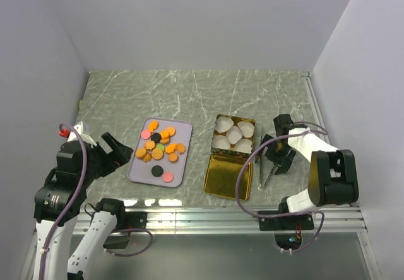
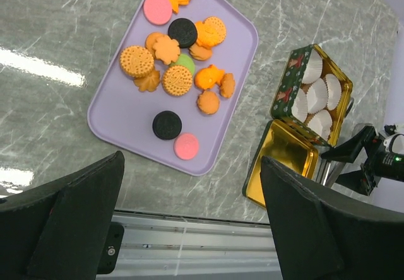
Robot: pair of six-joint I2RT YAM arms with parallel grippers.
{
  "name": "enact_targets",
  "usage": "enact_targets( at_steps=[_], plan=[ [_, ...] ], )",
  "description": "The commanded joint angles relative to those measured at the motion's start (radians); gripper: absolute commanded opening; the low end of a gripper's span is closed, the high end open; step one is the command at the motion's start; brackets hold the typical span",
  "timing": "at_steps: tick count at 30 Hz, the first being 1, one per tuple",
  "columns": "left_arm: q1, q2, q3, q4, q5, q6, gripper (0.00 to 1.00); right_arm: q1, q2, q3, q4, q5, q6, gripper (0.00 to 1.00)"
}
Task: Pack the cookies
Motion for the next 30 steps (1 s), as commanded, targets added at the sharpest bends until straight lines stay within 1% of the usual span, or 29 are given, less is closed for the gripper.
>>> enact_targets(
  at_steps=[1, 4, 7, 8, 10, 11, 13, 17, 21, 22, 24, 27, 30],
  plan=[
    [-0.003, 0.004, 0.038, -0.008, 0.007, -0.020, 0.95, -0.018, 0.035, 0.008, 0.044, 0.052, -0.015, 0.97],
    [-0.003, -0.001, 0.029, -0.010, 0.007, -0.025, 0.95, -0.024, 0.078, 0.028, 0.046, 0.081, -0.035, 0.93],
    [-0.003, -0.007, 0.018, -0.012, 0.009, -0.033, 0.94, -0.022, 0.098, 0.029, 0.067, 0.089, -0.045, 0.85],
    [-0.003, -0.009, 0.012, -0.010, 0.007, -0.036, 0.94, -0.024, 0.102, 0.022, 0.077, 0.089, -0.046, 0.80],
    [-0.003, -0.012, 0.003, -0.005, 0.007, -0.043, 0.95, -0.024, 0.125, 0.015, 0.101, 0.089, -0.045, 0.74],
    [-0.003, -0.013, -0.002, -0.002, 0.007, -0.045, 0.94, -0.022, 0.131, 0.025, 0.107, 0.085, -0.049, 0.66],
    [-0.003, -0.010, -0.010, 0.001, 0.007, -0.050, 0.94, -0.024, 0.142, 0.025, 0.120, 0.074, -0.045, 0.59],
    [-0.003, -0.007, -0.016, 0.013, 0.007, -0.051, 0.94, -0.024, 0.147, 0.043, 0.110, 0.074, -0.051, 0.51],
    [-0.003, 0.004, -0.014, 0.024, 0.007, -0.054, 0.94, -0.022, 0.090, 0.109, 0.045, 0.110, -0.060, 0.49],
    [-0.003, 0.005, -0.014, 0.025, 0.007, -0.054, 0.94, -0.024, 0.054, 0.127, 0.007, 0.121, -0.065, 0.48],
    [-0.003, 0.011, -0.016, 0.036, 0.007, -0.054, 0.94, -0.022, 0.018, 0.201, -0.059, 0.147, -0.066, 0.48],
    [-0.003, 0.020, -0.023, 0.057, 0.009, -0.056, 0.94, -0.021, -0.043, 0.299, -0.121, 0.146, -0.059, 0.45],
    [-0.003, 0.033, -0.030, 0.073, 0.012, -0.059, 0.93, -0.005, -0.088, 0.380, -0.205, 0.141, -0.049, 0.45]
  ],
)
